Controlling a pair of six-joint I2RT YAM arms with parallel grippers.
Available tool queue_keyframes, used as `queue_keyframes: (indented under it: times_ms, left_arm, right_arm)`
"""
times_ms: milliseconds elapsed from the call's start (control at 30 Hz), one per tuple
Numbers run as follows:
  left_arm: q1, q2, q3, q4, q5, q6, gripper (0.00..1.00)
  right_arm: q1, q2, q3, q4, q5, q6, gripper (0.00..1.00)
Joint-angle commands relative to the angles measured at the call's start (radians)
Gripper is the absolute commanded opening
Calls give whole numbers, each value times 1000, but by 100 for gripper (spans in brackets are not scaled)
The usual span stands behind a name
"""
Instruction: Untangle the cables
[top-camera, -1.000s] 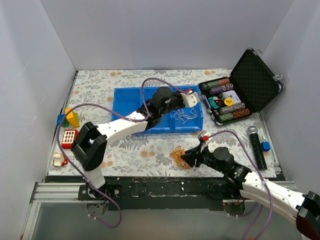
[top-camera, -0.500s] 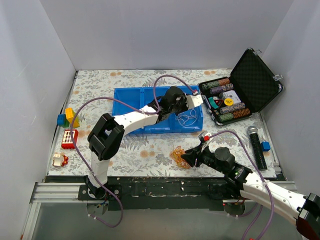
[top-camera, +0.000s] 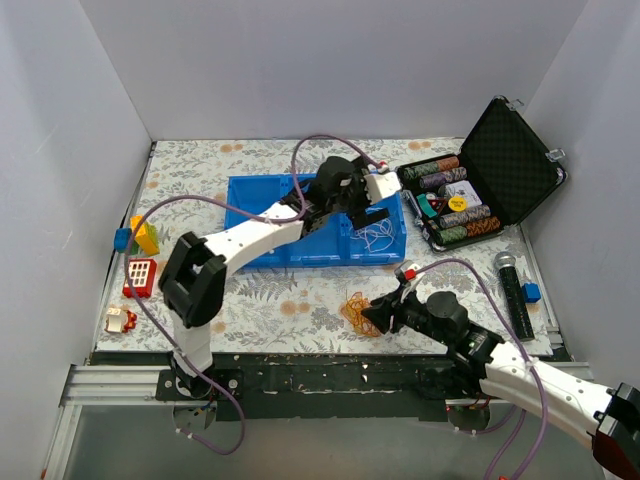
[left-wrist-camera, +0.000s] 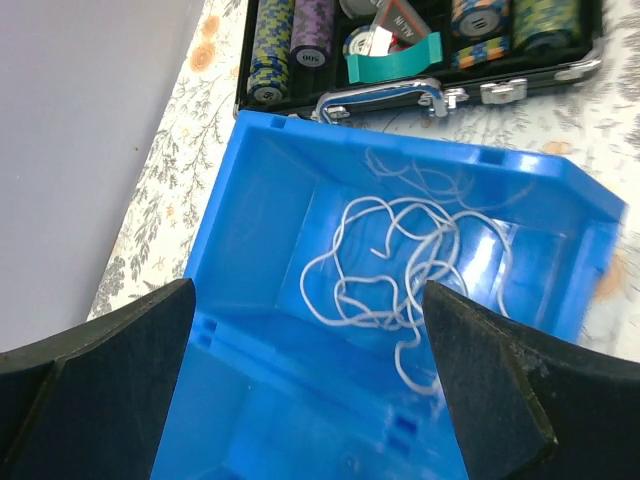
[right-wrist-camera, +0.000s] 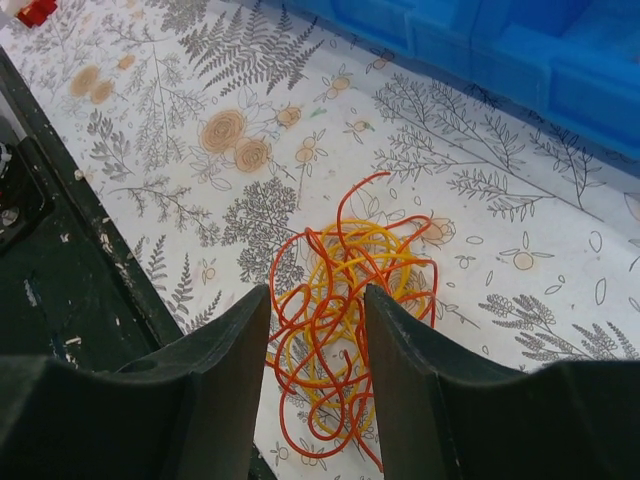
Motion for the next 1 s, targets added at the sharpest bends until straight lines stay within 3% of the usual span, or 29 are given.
queue_keyframes:
  times_ms: [0, 133, 300, 567, 767, 967]
  left_arm:
    - [38, -284, -117, -7, 159, -37, 98]
    - [43, -493, -350, -16, 334, -14, 98]
    - [40, -613, -481, -158, 587, -28, 97]
    - [-20, -541, -599, -220, 736, -17, 76]
    - [-51, -428, -626, -185, 751, 43, 54]
    - [-51, -334, -581, -136, 760, 80, 40]
  right_arm:
    - [4, -10, 106, -19, 12, -37, 50]
    - [2, -51, 170, -68, 23, -69, 47]
    - [2, -100, 246, -159, 101, -115, 44]
    - [2, -194, 298, -231, 136, -105, 52]
    - [2, -183, 322, -295, 181, -98, 47]
    - [2, -163, 315, -301, 193, -97, 41]
